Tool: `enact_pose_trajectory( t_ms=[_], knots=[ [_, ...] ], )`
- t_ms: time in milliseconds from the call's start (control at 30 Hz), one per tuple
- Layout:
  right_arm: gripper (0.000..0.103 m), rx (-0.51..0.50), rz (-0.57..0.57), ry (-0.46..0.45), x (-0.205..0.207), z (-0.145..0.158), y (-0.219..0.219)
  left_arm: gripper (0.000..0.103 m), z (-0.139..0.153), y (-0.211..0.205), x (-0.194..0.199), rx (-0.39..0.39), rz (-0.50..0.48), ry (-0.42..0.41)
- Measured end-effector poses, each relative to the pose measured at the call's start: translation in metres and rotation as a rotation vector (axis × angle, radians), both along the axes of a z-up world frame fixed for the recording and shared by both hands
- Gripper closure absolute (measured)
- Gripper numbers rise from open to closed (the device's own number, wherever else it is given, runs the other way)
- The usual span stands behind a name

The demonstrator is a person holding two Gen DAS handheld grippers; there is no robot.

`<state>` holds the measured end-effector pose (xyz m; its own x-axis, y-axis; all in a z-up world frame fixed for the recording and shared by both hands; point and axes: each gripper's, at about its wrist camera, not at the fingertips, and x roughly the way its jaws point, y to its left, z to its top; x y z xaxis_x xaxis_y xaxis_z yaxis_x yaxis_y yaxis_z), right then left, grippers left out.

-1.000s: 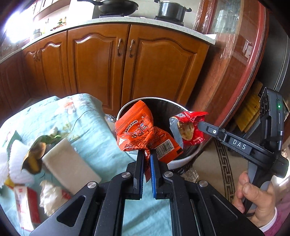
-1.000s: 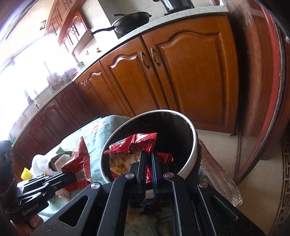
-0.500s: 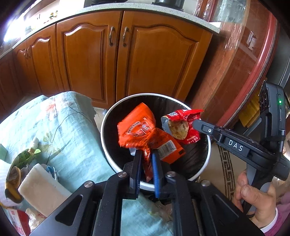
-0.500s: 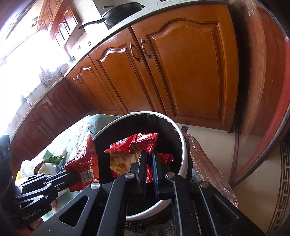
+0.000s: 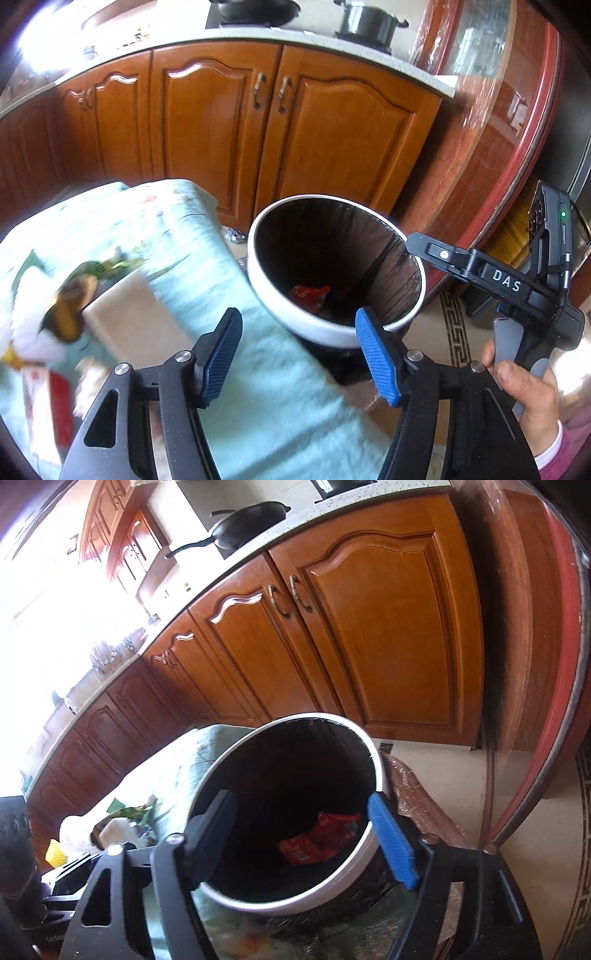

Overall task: Collect trash
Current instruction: 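Grasp the white milk carton with the left tool while the right tool grasps the tissue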

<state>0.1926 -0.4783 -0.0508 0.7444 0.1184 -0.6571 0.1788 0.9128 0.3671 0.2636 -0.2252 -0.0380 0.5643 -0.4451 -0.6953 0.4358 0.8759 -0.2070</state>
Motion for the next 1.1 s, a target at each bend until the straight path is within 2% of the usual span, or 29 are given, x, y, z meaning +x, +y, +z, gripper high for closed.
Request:
enact_pose_trajectory(
  t_ms=[133,567,900,1100],
  knots=[
    [0.016,0.022,0.022,-0.012,-0.016,0.002,0.017,0.037,0.000,0.023,-0.028,-0.014,0.036,-0.025],
    [0.016,0.060,0.131,-0.013,-0.046,0.001,0.085,0.037,-0.003,0.109,-0.099,-0.037,0.177,0.003],
    [0.016,0.064,0.248,0.018,-0.049,-0.008,0.147,0.037,0.005,0.161,-0.127,-0.046,0.286,0.014],
    [0.016,0.042,0.323,0.025,-0.051,-0.013,0.182,0.037,0.008,0.181,-0.125,-0.045,0.333,0.027]
  ],
)
